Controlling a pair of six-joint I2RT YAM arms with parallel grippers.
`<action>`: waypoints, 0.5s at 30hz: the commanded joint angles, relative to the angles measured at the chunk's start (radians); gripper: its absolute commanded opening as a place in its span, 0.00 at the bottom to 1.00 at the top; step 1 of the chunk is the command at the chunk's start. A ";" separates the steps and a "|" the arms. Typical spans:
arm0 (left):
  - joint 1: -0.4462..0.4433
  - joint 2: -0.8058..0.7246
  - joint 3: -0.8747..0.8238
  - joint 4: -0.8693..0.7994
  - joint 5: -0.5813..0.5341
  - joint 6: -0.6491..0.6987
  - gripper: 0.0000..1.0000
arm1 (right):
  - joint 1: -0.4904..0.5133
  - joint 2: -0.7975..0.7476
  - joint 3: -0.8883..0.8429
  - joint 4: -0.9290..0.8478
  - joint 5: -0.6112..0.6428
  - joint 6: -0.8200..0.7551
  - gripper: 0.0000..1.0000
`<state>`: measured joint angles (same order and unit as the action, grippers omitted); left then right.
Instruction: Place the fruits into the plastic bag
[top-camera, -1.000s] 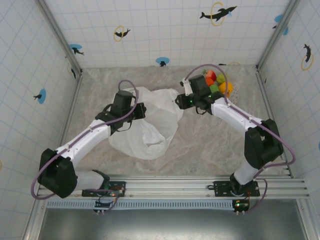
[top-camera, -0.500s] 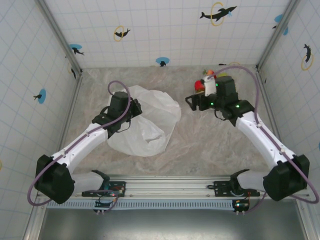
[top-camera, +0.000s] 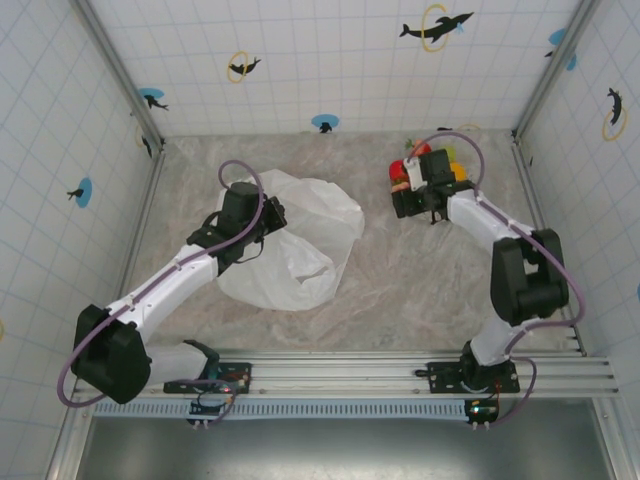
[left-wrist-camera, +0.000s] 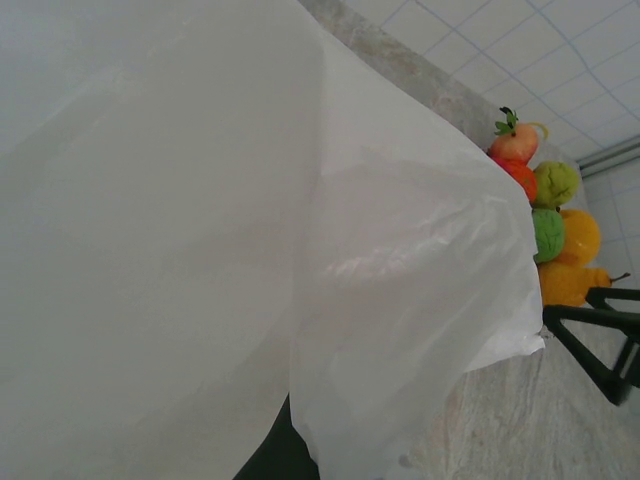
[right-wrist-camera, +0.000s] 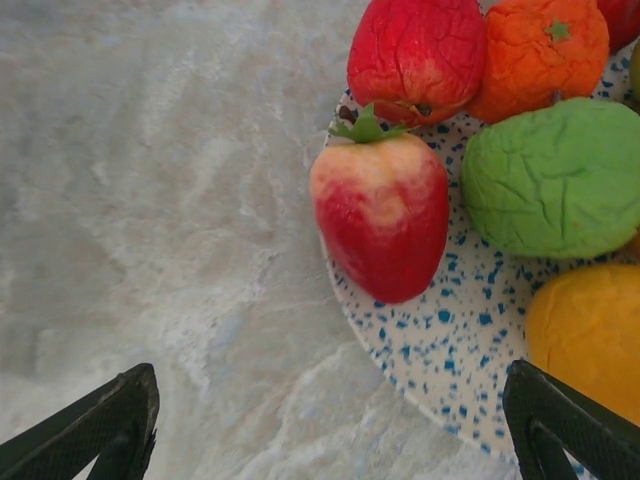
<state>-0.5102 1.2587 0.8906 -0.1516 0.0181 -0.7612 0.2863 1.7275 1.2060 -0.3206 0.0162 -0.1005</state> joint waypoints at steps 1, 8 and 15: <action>-0.002 0.010 -0.001 0.014 0.018 -0.003 0.00 | -0.001 0.068 0.092 0.000 0.038 -0.046 0.90; -0.001 0.010 -0.001 0.009 0.015 0.009 0.00 | 0.000 0.224 0.229 -0.059 0.070 -0.065 0.89; -0.001 0.013 -0.003 0.009 0.020 0.016 0.00 | 0.000 0.316 0.303 -0.080 0.073 -0.088 0.89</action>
<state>-0.5102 1.2602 0.8906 -0.1482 0.0223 -0.7601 0.2867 2.0117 1.4574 -0.3706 0.0784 -0.1680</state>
